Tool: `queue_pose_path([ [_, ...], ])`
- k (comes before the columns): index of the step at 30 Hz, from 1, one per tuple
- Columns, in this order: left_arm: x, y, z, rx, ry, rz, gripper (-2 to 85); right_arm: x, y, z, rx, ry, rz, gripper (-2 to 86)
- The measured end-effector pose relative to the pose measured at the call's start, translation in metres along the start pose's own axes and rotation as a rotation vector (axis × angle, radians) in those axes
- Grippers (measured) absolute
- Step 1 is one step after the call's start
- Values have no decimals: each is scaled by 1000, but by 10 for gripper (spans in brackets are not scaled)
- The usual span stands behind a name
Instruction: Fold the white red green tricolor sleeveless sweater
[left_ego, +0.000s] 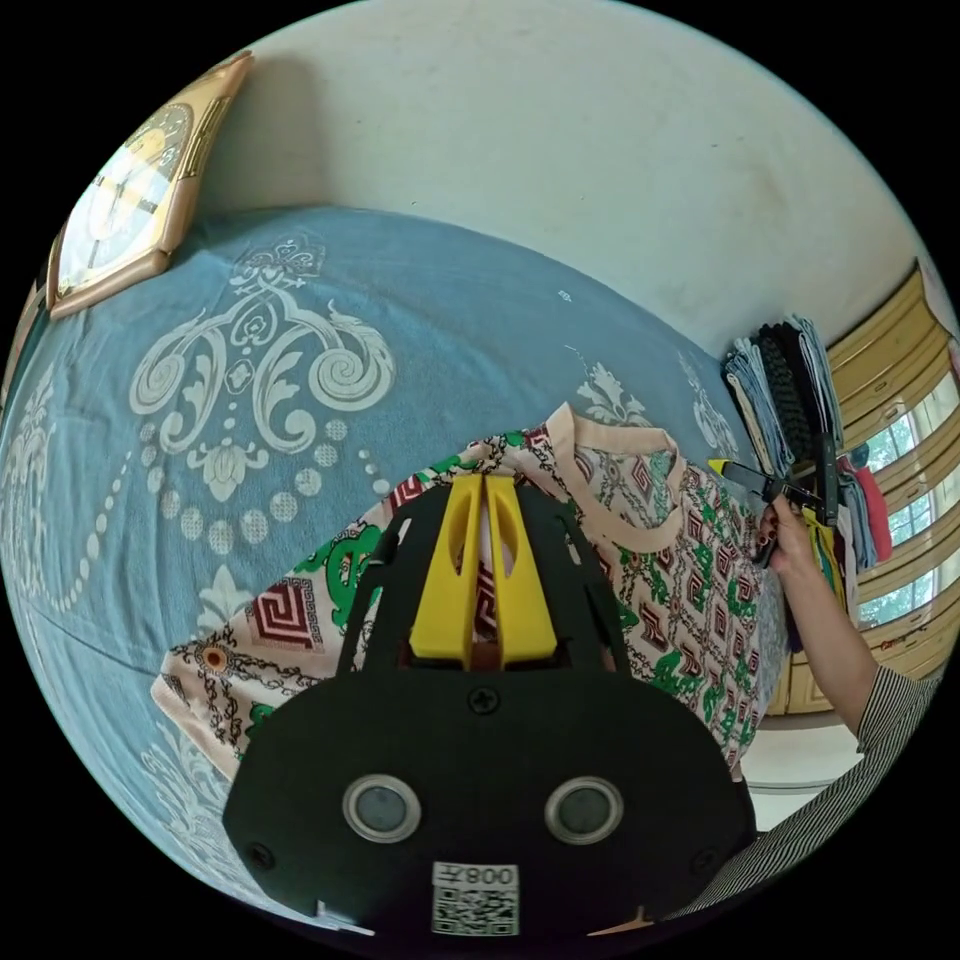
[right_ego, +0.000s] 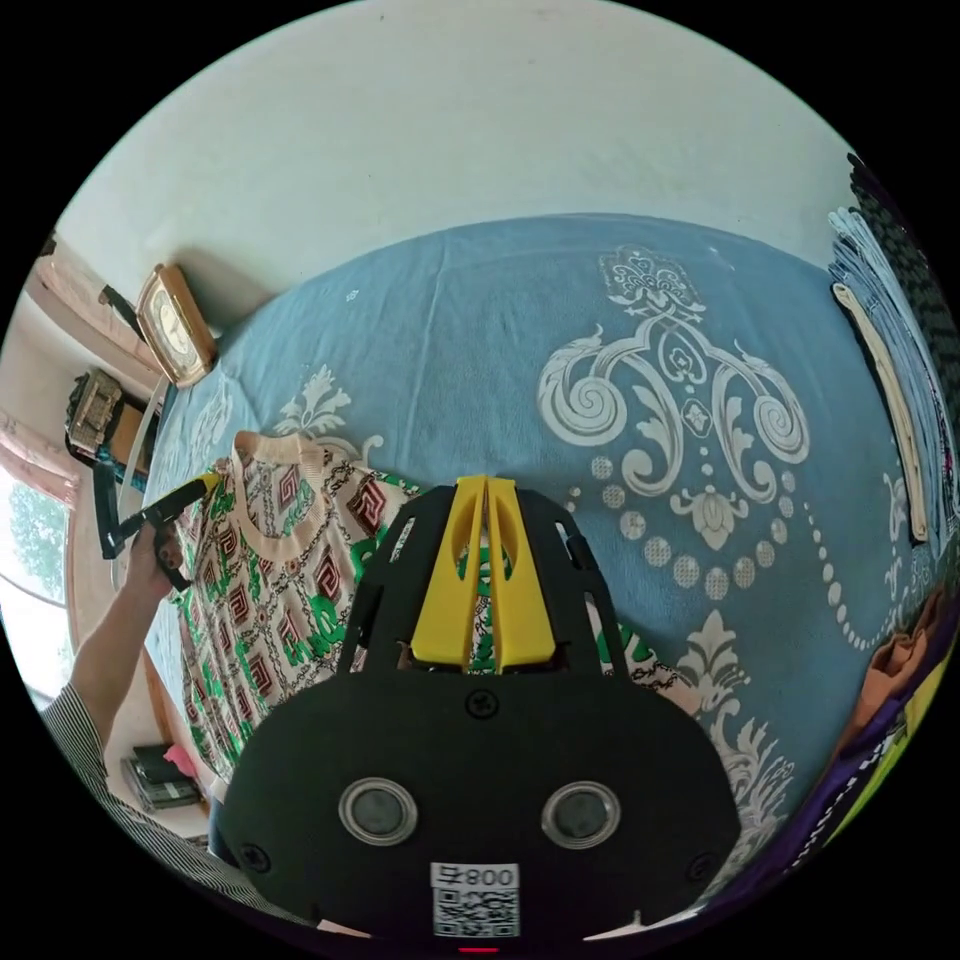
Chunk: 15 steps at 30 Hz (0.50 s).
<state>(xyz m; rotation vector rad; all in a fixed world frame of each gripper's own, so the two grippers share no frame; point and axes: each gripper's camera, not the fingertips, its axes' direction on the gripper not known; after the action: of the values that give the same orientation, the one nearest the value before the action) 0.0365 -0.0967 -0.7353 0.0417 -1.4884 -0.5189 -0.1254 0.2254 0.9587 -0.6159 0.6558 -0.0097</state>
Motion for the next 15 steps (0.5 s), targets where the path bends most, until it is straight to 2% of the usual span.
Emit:
queue_pose_path([
  [6,19,31,-29,85,90,1,5,-1,49,-39,74,-49,-53,0],
  [9,29,56,-28,38,51,12,4,-6,94,-49,70,-40,-84,0],
  [12,29,62,-11,-45,5,-14,4,3,116,-28,-27,59,-62,0],
  [15,32,55,-10,-17,66,-99,5,25,117,-29,-14,-38,27,0],
])
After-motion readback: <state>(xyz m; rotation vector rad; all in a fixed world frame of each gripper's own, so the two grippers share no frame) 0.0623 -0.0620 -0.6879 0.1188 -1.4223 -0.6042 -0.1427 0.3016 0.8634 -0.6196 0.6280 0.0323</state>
